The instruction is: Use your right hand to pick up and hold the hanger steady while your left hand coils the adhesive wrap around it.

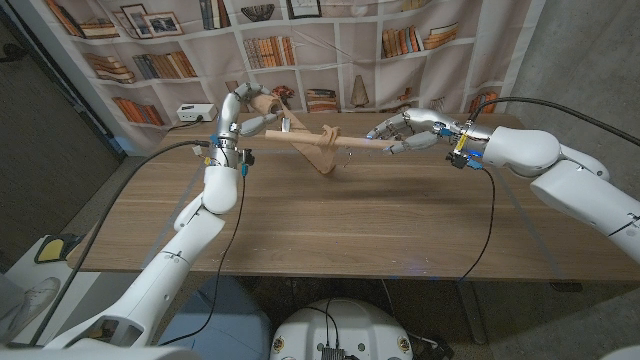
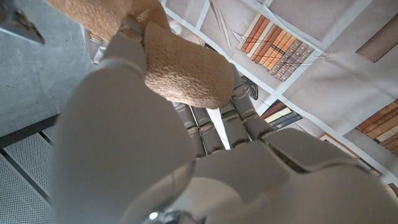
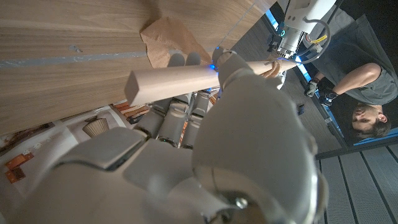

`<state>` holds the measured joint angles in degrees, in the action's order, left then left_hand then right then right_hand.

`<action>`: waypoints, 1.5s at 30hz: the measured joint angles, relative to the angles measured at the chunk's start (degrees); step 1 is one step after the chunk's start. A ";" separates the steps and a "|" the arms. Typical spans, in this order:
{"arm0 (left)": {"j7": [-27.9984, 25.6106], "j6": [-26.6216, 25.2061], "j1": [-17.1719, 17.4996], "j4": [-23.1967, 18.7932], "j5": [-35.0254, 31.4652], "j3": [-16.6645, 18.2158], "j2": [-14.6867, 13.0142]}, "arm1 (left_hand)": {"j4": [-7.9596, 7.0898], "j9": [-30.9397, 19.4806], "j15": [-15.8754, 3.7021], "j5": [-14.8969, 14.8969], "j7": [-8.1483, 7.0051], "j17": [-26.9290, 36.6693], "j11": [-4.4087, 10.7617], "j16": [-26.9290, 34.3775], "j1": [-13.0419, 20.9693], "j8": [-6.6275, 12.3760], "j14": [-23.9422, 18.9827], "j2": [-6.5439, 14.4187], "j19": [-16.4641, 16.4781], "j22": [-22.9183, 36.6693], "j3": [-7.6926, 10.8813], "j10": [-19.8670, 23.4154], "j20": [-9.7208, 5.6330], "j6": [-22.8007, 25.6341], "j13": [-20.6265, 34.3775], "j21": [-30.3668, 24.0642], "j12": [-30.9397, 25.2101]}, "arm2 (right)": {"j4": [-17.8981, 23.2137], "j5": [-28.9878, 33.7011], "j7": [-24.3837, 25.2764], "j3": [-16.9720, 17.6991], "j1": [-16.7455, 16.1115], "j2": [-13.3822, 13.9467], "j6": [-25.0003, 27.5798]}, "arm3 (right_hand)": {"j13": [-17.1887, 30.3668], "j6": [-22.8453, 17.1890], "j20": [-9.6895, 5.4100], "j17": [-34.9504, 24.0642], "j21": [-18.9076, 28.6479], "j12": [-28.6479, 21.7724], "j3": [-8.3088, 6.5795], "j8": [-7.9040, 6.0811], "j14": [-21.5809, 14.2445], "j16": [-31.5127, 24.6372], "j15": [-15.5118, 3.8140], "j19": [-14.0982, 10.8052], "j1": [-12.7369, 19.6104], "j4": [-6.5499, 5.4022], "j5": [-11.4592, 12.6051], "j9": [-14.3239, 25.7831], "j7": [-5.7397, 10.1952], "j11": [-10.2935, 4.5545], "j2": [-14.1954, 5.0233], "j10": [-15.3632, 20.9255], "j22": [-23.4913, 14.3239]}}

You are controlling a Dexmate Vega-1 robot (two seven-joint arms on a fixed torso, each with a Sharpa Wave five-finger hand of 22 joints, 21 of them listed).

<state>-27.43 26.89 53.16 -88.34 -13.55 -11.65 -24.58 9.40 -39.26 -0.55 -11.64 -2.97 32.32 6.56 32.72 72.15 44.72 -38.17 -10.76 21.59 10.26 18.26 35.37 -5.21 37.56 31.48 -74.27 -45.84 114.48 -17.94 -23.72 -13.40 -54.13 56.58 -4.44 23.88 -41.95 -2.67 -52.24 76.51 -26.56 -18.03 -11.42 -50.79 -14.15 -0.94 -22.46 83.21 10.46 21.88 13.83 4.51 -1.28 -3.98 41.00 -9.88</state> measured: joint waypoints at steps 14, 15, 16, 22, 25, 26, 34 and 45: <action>0.58 1.17 0.47 -0.81 0.64 -0.46 -0.14 | -0.24 0.00 0.00 0.00 0.21 0.00 0.20 -0.05 0.01 -0.01 0.00 -0.01 -0.01 0.01 0.24 -0.20 0.03 -0.21 -0.30 -0.33 -0.11 | 0.86 4.04 0.75 -2.58 1.64 0.13 1.44 | 0.01 0.00 0.01 0.03 0.00 0.05 0.00 0.00 0.00 -0.28 0.00 -0.01 0.01 0.00 -0.04 0.00 -0.01 -0.09 0.01 -0.09 0.00; 0.58 1.17 0.55 -0.93 0.64 -0.46 -0.15 | -0.24 0.00 0.00 0.00 0.21 0.00 0.20 -0.06 0.01 -0.01 0.00 -0.01 -0.02 0.01 0.24 -0.20 0.03 -0.21 -0.30 -0.33 -0.16 | 0.86 4.31 0.96 -2.58 1.64 0.13 1.57 | 0.02 0.00 0.00 0.03 0.00 0.05 0.00 0.00 0.00 -0.28 0.00 -0.01 0.01 0.00 -0.04 0.00 -0.01 -0.09 0.01 -0.09 0.00; 0.64 1.29 0.66 -1.09 0.78 -0.47 -0.18 | -0.25 0.00 0.00 0.00 0.21 0.00 0.19 -0.06 0.01 -0.01 0.00 -0.01 -0.09 0.03 0.24 -0.20 0.11 -0.21 -0.30 -0.33 -0.17 | 1.03 4.69 1.28 -2.77 1.67 0.13 1.78 | 0.02 0.00 0.01 0.03 0.00 0.06 0.00 0.00 0.00 -0.28 0.00 -0.01 0.02 0.00 -0.05 0.00 -0.01 -0.09 0.02 -0.09 0.00; 0.69 1.40 1.22 -1.93 0.93 -0.48 -0.31 | -0.24 0.00 0.00 0.00 0.21 0.00 0.19 -0.12 0.02 0.13 0.00 -0.02 -0.09 0.03 0.23 -0.20 0.11 -0.21 -0.40 -0.33 -0.17 | 1.23 6.65 2.93 -2.95 1.69 0.13 3.00 | 0.04 0.00 0.01 0.05 0.00 0.27 0.00 0.00 0.00 -0.28 0.00 -0.01 0.04 0.00 -0.21 0.00 -0.01 -0.10 0.04 -0.09 0.00; 0.69 1.40 1.55 -2.37 0.93 -0.48 -0.40 | -0.24 0.00 0.00 0.00 0.20 0.00 -0.01 -0.17 0.02 0.26 0.00 -0.02 -0.09 0.03 0.23 -0.41 0.11 -0.21 -0.47 -0.33 -0.17 | 1.23 7.56 3.67 -2.95 1.69 0.13 3.77 | 0.06 0.00 0.01 0.06 0.00 0.28 0.00 0.00 0.01 -0.27 -0.01 -0.01 0.04 0.00 -0.22 0.00 -0.01 -0.10 0.04 -0.10 0.00; 0.69 1.40 1.74 -2.62 0.93 -0.48 -0.48 | -0.24 0.00 0.00 0.00 0.20 0.00 -0.11 -0.27 0.02 0.27 0.00 -0.02 -0.09 0.03 0.23 -0.51 0.11 -0.21 -0.47 -0.33 -0.17 | 1.23 7.97 3.97 -2.95 1.69 0.13 4.14 | 0.06 0.00 0.01 0.06 0.00 0.28 0.00 0.00 0.02 -0.27 -0.02 -0.01 0.04 0.00 -0.22 0.00 -0.01 -0.10 0.04 -0.10 0.00; 0.82 3.61 2.90 -3.97 2.21 -0.26 -1.01 | -0.24 0.28 0.00 0.00 0.20 0.00 -0.11 -0.04 0.08 0.27 0.00 -0.08 -0.09 0.02 0.22 -0.51 0.12 -0.21 -0.55 -0.32 -0.17 | 3.05 10.69 5.89 -4.85 2.08 -0.17 6.99 | 0.11 0.00 0.32 0.09 0.00 0.47 0.00 0.00 0.09 -0.22 -0.09 0.30 0.05 0.00 -0.22 0.00 -0.01 -0.10 0.05 -0.10 0.00; 1.11 5.07 4.89 -5.83 4.00 0.59 -1.99 | -0.24 0.28 0.00 0.00 0.20 0.00 -0.11 -0.03 0.00 0.27 0.00 0.00 -0.54 0.02 0.22 -0.51 -0.12 -0.21 -0.55 -0.32 -0.37 | 4.67 13.47 8.61 -6.50 2.53 -0.86 11.17 | 0.14 0.00 0.32 0.10 -0.01 0.26 0.00 0.00 0.09 -0.16 -0.09 0.30 0.07 0.00 0.01 0.00 -0.01 -0.13 0.07 -0.12 0.01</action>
<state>-26.32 31.96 58.05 -94.17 -9.55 -11.06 -26.57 9.16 -38.98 -0.55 -11.65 -2.77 32.32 6.45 32.68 72.15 44.98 -38.17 -10.76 21.05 10.28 18.47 34.86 -5.32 37.35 30.93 -74.59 -46.21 119.15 -4.46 -15.10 -19.90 -51.60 55.72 6.74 24.02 -41.95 -2.34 -52.14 76.50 -26.30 -18.03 -11.41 -50.70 -14.31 -1.02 -22.16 83.28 10.46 21.89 13.83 4.50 -1.41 -3.92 40.88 -9.87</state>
